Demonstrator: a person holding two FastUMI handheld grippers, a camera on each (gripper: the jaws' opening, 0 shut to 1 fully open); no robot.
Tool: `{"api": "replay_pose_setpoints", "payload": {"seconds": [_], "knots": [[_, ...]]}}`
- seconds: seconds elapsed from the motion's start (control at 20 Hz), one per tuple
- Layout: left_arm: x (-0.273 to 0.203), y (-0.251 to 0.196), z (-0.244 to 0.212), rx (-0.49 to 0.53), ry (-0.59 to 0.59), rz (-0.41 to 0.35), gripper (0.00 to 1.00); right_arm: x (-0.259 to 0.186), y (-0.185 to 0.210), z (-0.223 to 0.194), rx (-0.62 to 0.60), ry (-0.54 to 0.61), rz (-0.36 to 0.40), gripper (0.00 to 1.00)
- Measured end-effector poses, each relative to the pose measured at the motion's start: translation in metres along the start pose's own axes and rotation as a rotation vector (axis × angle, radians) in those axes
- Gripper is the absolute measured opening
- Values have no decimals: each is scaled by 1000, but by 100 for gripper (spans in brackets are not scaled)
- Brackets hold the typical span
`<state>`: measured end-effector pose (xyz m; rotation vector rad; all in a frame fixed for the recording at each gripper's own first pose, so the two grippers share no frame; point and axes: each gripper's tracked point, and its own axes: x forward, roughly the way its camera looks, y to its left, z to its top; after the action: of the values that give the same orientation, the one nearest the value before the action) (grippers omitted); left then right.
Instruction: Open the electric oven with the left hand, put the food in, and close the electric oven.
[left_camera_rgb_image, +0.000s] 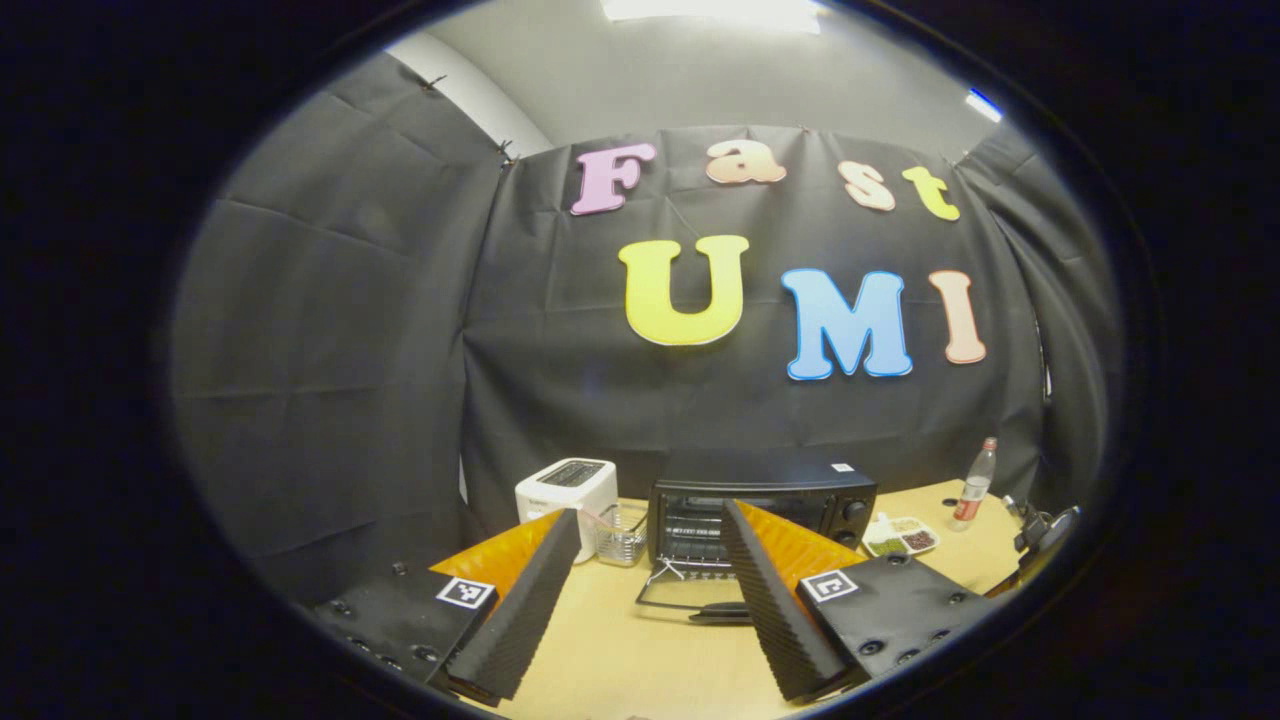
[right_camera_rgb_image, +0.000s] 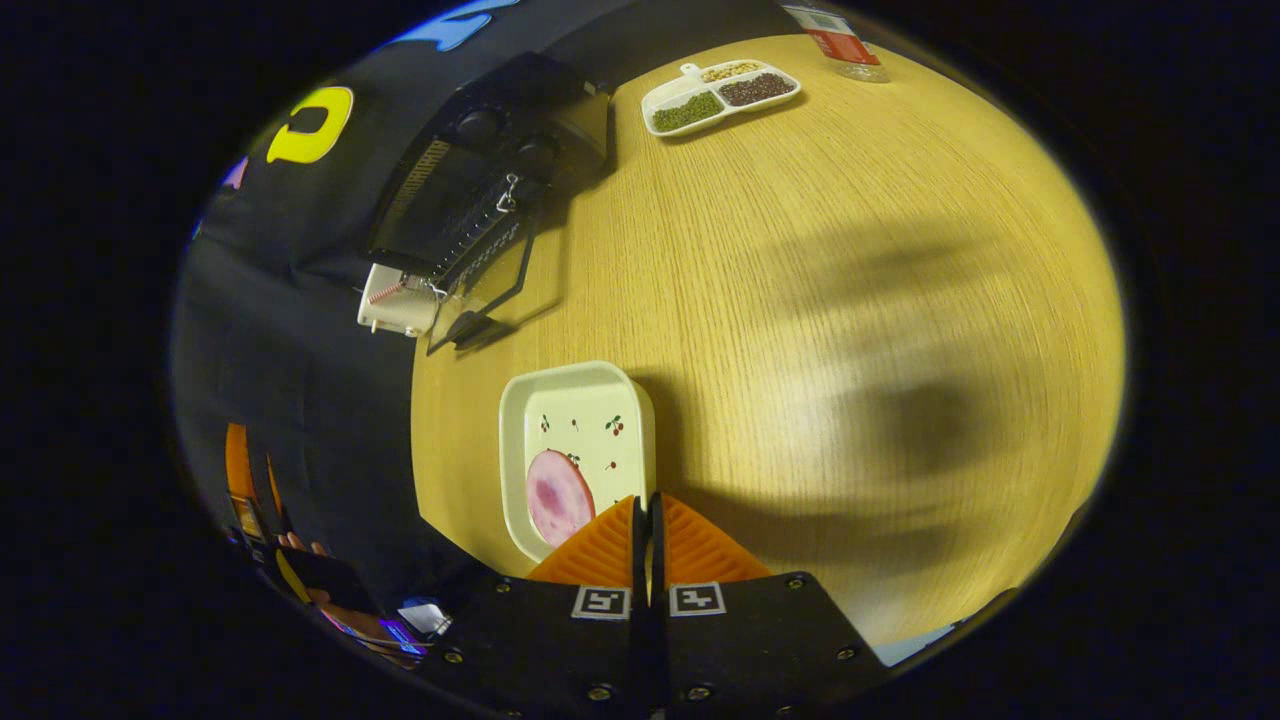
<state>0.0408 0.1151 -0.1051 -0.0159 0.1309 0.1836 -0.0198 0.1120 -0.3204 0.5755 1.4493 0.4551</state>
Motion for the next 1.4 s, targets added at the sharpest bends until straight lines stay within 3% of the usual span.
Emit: {"api": "replay_pose_setpoints", "payload": {"seconds": [0.25, 0.4, 0.45, 0.5, 0.55, 0.75, 0.8, 0.85, 0.95, 1.0, 1.05, 1.1, 1.15, 1.4], "knots": [[13, 6, -5, -3, 5, -10, 100, -20, 32, 23, 114, -106, 52, 0], [26, 12, -7, -4, 6, -14, 96, -6, 57, 45, 153, -164, 58, 0], [29, 15, -8, -3, 7, -14, 100, -3, 63, 52, 164, -186, 58, 0], [33, 19, -10, -3, 8, -13, 95, 1, 70, 60, 178, -204, 60, 0], [37, 22, -11, -4, 10, -14, 100, 6, 78, 66, 199, -224, 64, 0], [55, 37, -12, 5, 11, -16, 100, 26, 105, 89, 308, -306, 80, 0], [61, 40, -13, 7, 12, -18, 96, 31, 111, 95, 328, -331, 77, 0], [67, 42, -12, 8, 12, -21, 100, 35, 118, 100, 346, -355, 83, 0], [78, 47, -12, 14, 9, -25, 100, 44, 133, 113, 381, -392, 113, 0], [83, 49, -14, 18, 12, -27, 95, 48, 140, 119, 404, -407, 128, 0], [86, 51, -16, 20, 20, -29, 100, 53, 145, 125, 427, -424, 135, 0], [90, 53, -17, 22, 23, -31, 95, 57, 149, 132, 447, -439, 140, 0], [93, 55, -19, 24, 24, -32, 100, 62, 153, 137, 463, -457, 139, 0], [101, 68, -24, 48, 29, -23, 100, 85, 175, 158, 562, -511, 183, 2]]}}
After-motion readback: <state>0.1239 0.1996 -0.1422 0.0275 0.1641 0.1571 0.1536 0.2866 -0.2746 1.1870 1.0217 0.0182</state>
